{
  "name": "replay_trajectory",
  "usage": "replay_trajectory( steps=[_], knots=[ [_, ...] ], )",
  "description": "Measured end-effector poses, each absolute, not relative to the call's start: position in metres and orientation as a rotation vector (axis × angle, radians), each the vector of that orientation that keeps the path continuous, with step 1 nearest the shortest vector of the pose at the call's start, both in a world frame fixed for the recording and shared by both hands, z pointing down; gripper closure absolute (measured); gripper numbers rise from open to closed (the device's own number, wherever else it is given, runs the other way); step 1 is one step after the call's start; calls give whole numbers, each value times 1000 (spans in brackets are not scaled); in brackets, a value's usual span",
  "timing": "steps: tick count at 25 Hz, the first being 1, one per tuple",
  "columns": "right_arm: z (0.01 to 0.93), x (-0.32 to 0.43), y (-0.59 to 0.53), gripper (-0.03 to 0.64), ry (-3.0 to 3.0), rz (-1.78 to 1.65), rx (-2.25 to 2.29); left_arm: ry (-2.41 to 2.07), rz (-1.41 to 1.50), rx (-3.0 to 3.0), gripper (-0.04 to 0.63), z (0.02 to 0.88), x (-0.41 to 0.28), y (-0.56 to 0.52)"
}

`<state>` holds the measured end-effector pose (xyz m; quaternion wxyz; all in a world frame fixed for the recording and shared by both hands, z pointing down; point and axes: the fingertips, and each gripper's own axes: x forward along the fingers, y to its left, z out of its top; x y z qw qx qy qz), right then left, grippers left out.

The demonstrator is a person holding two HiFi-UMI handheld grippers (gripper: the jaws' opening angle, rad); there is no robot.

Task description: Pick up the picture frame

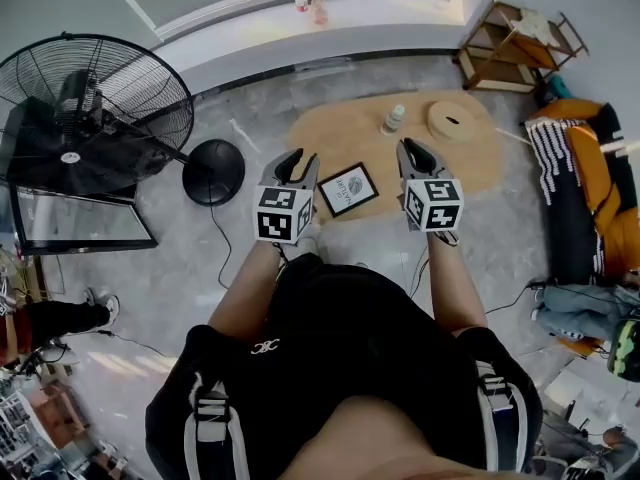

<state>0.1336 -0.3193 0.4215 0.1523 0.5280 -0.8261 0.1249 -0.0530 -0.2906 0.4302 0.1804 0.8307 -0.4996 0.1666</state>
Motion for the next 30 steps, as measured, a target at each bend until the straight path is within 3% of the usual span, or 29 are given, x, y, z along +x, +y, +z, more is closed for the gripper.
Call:
replay_trajectory(
  steps=[2,15,30],
  knots=[
    [440,134,-324,540,-2336,396,1478,-1400,503,2308,421,448,-57,-292],
    [562,139,-355,505,-2205,578,1301,-1276,608,2037,411,584,-58,-305],
    [801,126,-358,506,-1942,781,951,-1136,514,1511,413,829,-64,-288]
  ],
)
